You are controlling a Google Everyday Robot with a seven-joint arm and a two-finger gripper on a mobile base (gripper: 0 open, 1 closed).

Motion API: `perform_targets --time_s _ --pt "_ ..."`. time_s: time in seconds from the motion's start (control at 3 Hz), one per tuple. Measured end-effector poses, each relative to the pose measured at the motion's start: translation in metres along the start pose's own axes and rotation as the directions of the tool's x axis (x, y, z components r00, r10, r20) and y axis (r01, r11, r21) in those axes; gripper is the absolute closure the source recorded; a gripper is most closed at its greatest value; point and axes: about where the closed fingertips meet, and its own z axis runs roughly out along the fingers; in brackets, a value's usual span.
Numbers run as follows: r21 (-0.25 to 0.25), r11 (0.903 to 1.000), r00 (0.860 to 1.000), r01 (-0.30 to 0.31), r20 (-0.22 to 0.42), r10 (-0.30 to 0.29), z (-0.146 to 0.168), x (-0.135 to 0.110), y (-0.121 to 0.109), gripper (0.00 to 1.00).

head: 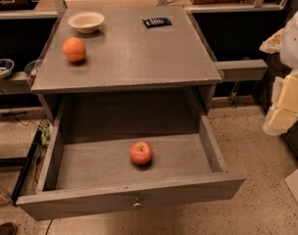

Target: Pick apple from top drawer and place on counter

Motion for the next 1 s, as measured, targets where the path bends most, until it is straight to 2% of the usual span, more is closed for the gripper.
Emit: perform_targets --time_s 0.33,0.67,1.0 --pt "0.000 1.0000 1.000 0.000 0.000 0.000 0.000 0.000 0.000 0.00" --pt "0.017 0.9995 1.000 0.026 0.001 -0.026 0.002 -0.005 -0.006 0.00" --pt "0.011 0.9982 0.998 0.059 0.001 -0.059 0.015 -0.012 -0.021 0.00"
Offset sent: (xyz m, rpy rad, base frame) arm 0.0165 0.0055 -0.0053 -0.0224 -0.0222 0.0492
